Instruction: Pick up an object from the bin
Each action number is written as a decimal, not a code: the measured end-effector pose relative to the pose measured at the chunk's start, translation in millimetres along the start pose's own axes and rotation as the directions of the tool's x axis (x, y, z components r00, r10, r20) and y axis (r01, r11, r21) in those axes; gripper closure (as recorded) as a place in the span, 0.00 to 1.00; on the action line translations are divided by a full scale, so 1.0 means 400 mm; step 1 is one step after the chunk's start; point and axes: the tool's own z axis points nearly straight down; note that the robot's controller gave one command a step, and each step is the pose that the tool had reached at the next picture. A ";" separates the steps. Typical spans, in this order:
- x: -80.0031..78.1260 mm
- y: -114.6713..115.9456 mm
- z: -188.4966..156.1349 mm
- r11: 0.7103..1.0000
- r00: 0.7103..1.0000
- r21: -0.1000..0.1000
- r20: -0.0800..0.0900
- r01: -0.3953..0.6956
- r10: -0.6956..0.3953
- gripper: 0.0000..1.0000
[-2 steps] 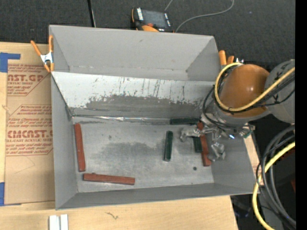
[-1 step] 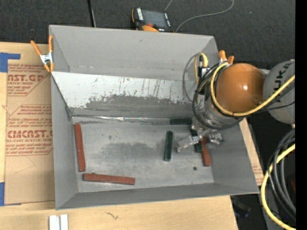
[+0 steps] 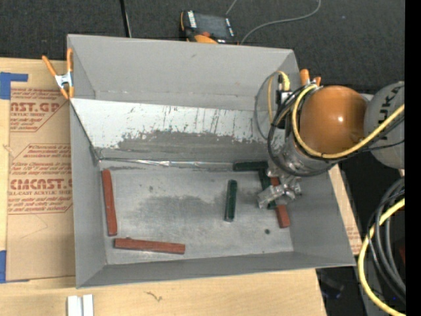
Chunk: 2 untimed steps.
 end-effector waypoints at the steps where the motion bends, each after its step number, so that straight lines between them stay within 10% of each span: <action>1: -0.024 -0.034 -0.491 1.000 1.000 0.005 -0.002 -0.002 0.002 1.00; 2: -0.204 0.017 -0.307 0.981 0.981 -0.008 0.006 0.195 -0.195 1.00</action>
Offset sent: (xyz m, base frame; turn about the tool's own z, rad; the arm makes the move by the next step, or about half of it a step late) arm 0.0102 0.0080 0.1916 0.0010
